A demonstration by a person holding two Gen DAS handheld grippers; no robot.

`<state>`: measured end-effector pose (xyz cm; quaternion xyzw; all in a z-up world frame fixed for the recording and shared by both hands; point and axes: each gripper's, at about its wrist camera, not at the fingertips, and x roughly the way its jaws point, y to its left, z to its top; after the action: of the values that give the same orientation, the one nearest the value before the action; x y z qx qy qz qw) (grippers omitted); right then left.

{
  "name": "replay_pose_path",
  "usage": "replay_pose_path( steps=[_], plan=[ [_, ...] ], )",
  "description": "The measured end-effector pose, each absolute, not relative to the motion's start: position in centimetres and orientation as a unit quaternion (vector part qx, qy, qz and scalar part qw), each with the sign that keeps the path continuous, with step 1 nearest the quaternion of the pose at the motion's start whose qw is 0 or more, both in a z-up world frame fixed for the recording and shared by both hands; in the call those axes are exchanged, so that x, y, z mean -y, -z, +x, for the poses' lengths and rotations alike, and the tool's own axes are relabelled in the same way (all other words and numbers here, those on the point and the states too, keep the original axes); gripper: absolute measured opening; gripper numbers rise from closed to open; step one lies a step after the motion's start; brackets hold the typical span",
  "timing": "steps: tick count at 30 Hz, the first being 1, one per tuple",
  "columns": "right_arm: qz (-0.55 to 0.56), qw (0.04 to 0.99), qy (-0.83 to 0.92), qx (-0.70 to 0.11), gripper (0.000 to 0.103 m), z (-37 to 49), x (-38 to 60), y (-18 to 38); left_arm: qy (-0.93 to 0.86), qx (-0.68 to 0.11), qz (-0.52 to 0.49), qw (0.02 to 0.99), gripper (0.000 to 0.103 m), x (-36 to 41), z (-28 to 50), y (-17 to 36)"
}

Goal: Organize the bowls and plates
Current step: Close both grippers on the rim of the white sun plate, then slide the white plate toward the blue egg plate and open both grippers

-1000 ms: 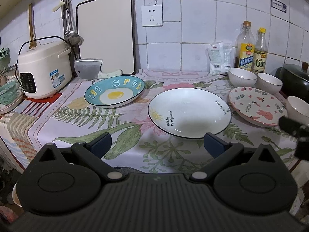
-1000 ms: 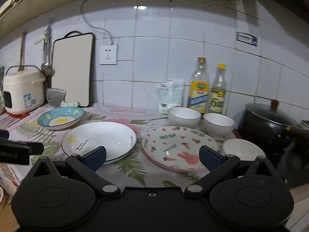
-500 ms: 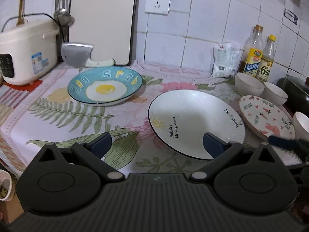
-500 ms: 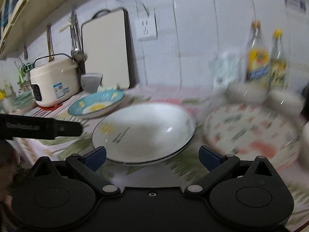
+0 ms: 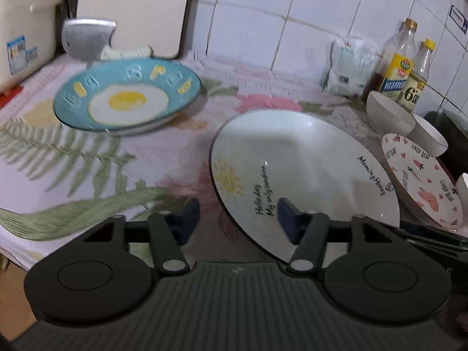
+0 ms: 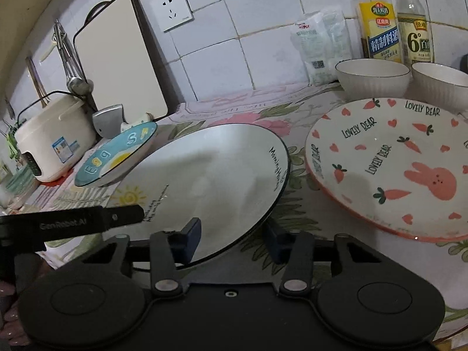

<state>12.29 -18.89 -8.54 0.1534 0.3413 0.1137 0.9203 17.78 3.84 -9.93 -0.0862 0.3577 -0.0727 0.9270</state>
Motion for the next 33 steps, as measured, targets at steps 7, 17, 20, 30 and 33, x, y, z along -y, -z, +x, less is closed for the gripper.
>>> replay_pose_path(
  steps=[7, 17, 20, 30, 33],
  plan=[
    [0.11, 0.931, -0.105, -0.331, 0.052, 12.7, 18.3, 8.7, 0.063, -0.348, -0.076, 0.932, 0.037, -3.0, 17.7, 10.5],
    [0.071, 0.943, -0.107, -0.309, 0.041, 12.7, 18.3, 8.6, 0.057, -0.325, -0.065, 0.942, 0.032, -2.7, 17.2, 10.5],
    [0.076, 0.943, -0.114, -0.303, 0.041, 13.0, 18.4, 8.1, 0.054, -0.32, -0.061, 0.944, 0.032, -2.9, 17.2, 9.9],
    [0.096, 0.946, -0.105, -0.292, 0.041, 17.8, 18.8, 4.0, 0.057, -0.31, -0.044, 0.948, 0.032, -2.3, 22.4, 4.7],
    [0.095, 0.947, -0.096, -0.291, 0.041, 20.2, 19.2, 3.3, 0.071, -0.314, -0.039, 0.946, 0.032, -1.9, 25.1, 3.9]
  ],
)
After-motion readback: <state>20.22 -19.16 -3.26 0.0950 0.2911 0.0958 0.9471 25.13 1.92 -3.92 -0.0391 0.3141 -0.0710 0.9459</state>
